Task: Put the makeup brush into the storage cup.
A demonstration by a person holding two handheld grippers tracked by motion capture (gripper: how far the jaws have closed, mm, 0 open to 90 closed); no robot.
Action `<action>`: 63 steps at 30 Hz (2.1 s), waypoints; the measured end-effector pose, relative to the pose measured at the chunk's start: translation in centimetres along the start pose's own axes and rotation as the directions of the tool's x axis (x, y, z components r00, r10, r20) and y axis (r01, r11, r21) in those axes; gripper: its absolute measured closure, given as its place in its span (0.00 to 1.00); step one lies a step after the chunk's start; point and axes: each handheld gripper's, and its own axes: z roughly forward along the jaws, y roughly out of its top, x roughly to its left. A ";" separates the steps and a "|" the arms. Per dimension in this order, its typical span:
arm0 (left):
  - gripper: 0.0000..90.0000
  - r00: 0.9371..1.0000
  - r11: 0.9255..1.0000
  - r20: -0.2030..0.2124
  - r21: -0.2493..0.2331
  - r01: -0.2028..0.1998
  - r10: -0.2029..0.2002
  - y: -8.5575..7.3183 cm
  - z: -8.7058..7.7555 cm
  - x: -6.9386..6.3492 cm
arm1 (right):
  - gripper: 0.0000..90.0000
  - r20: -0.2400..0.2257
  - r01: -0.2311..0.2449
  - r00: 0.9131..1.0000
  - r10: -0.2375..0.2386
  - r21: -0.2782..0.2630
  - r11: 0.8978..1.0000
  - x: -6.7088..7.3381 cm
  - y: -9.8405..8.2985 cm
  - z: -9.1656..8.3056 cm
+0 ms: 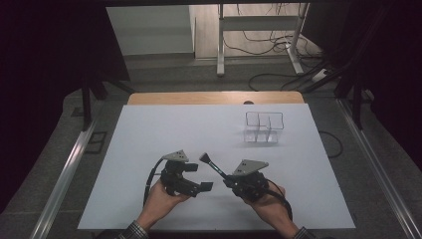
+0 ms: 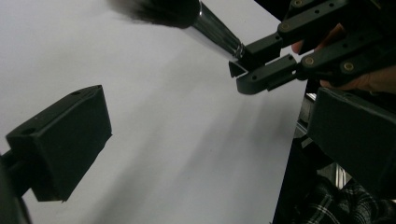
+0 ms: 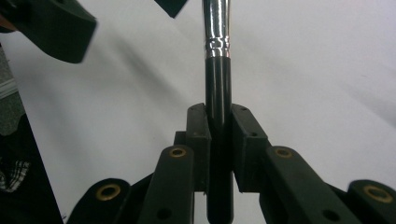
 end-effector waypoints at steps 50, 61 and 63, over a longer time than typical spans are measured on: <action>0.85 0.997 0.998 0.077 -0.049 -0.025 0.029 0.6 -1.0 -0.5 | 0.00 -0.107 0.033 0.994 -0.031 0.011 0.999 0.8 -0.1 2.2; 0.85 0.996 0.996 0.032 -0.030 -0.081 0.082 0.8 -0.6 -1.7 | 0.04 -0.003 0.111 0.994 -0.111 0.050 0.993 2.2 0.5 2.3; 0.85 0.996 0.996 0.029 -0.023 -0.088 0.089 0.8 -0.4 -1.9 | 0.09 0.002 0.106 0.994 -0.106 0.041 0.994 2.3 0.6 2.1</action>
